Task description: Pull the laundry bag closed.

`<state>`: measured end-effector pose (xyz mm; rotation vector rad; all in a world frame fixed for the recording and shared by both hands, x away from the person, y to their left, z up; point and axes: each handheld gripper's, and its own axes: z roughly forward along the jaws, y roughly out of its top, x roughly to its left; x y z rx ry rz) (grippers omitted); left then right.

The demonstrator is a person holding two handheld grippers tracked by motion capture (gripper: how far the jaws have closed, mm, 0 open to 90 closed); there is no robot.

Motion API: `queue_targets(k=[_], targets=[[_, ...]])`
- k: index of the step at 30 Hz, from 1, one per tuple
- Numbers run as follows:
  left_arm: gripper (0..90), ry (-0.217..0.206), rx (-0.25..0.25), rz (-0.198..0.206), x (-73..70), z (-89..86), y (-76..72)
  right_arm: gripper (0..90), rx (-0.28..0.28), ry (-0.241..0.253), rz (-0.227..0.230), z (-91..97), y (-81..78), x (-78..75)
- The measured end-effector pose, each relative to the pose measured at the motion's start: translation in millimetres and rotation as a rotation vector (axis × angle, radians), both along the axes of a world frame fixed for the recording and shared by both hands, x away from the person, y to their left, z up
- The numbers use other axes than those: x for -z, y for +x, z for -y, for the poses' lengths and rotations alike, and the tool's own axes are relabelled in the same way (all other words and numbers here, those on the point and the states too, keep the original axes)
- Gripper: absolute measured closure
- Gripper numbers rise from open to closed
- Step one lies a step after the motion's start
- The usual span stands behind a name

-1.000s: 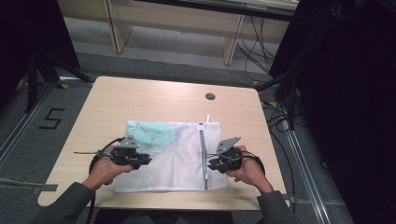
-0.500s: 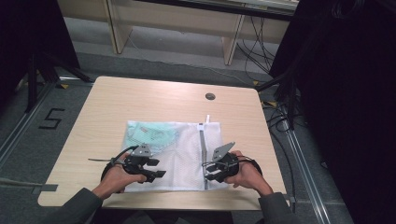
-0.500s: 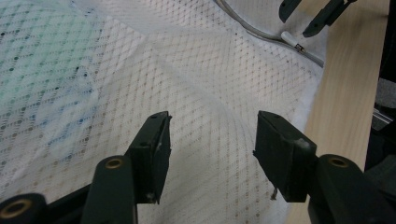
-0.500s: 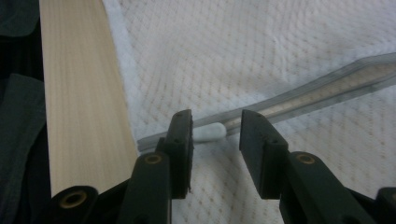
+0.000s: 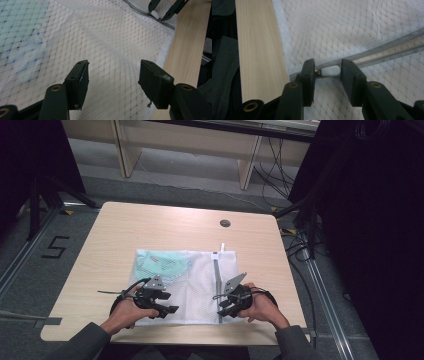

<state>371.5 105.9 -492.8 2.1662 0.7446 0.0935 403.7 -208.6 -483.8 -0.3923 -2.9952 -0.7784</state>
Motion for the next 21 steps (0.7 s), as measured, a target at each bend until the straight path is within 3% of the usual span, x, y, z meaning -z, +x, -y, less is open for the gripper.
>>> queue_targets(k=[2, 8, 17, 19, 21], targets=[[39.6, 0.001, 0.002, -0.003, 0.6, 0.7, -0.3, 68.3, -0.007, 0.013, -0.020, -1.3, -1.9, -0.4], [39.1, 0.007, -0.008, -0.015, 1.5, 1.3, -1.1, 76.3, -0.049, 0.009, -0.014, -1.9, -3.2, -4.0], [38.9, 0.020, 0.007, -0.011, 1.9, 2.1, -1.1, 82.2, -0.062, 0.001, -0.013, -0.7, -3.8, -5.6], [38.9, 0.036, 0.016, -0.012, 1.8, 1.3, -0.8, 83.0, -0.034, 0.018, -0.034, -1.8, -6.3, -5.8], [38.9, 0.020, 0.003, -0.016, 2.2, 2.4, -1.4, 83.7, -0.025, 0.019, -0.039, -1.8, -6.7, -6.3]])
